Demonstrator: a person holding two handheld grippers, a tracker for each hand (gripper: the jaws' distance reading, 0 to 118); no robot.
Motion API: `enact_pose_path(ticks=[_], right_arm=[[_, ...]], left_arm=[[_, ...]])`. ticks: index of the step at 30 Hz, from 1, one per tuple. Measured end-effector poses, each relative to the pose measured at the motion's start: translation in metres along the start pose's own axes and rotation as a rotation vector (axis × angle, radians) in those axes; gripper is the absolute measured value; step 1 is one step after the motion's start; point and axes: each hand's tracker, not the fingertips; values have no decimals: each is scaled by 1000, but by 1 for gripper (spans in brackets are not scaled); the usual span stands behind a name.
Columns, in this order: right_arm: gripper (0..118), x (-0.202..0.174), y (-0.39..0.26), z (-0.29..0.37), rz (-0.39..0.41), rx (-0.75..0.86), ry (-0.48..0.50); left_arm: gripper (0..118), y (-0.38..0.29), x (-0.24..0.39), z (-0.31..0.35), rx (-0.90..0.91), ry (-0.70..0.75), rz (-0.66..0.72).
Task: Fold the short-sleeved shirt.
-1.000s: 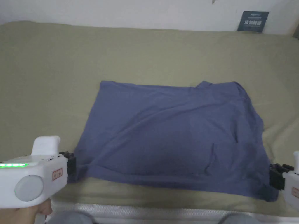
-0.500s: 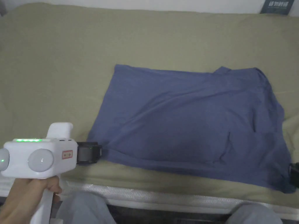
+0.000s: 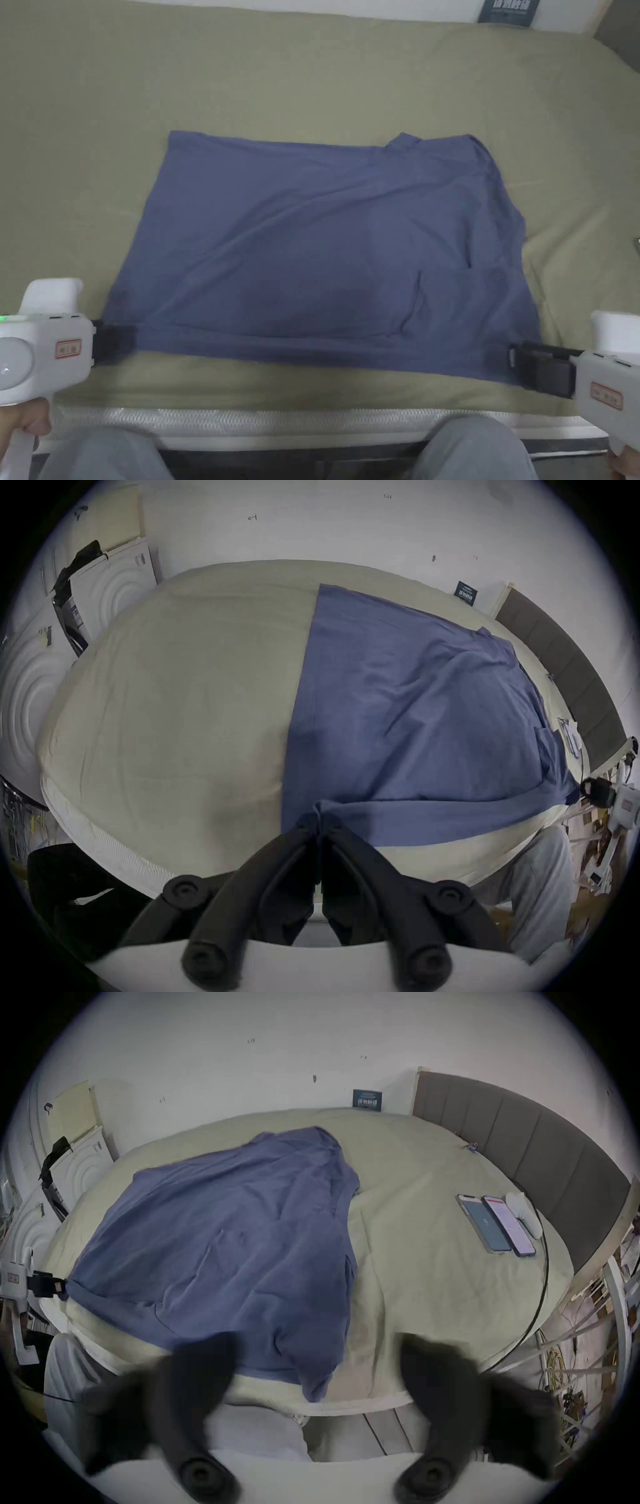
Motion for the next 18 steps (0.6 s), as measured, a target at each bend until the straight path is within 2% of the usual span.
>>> enact_pose_path(ticks=[1, 3, 4, 6, 9, 13, 18], right_arm=[[114, 0, -3, -2, 3, 3, 4], [103, -6, -5, -11, 20, -49, -1], [91, -6, -7, -19, 31, -72, -12], [21, -5, -11, -25, 23, -74, -8], [18, -2, -8, -21, 7, -66, -2], [18, -2, 17, -5, 69, 6, -22], [18, 6, 73, -2, 33, 78, -17]], left_arm=[[3, 1, 1, 1, 2, 2, 0], [3, 1, 2, 3, 5, 6, -8], [3, 1, 2, 4, 6, 9, -13], [3, 3, 5, 6, 8, 18, -28], [3, 8, 5, 10, 12, 20, -34], [3, 25, 5, 17, 48, 17, -38], [3, 69, 10, 18, 105, 20, -49]])
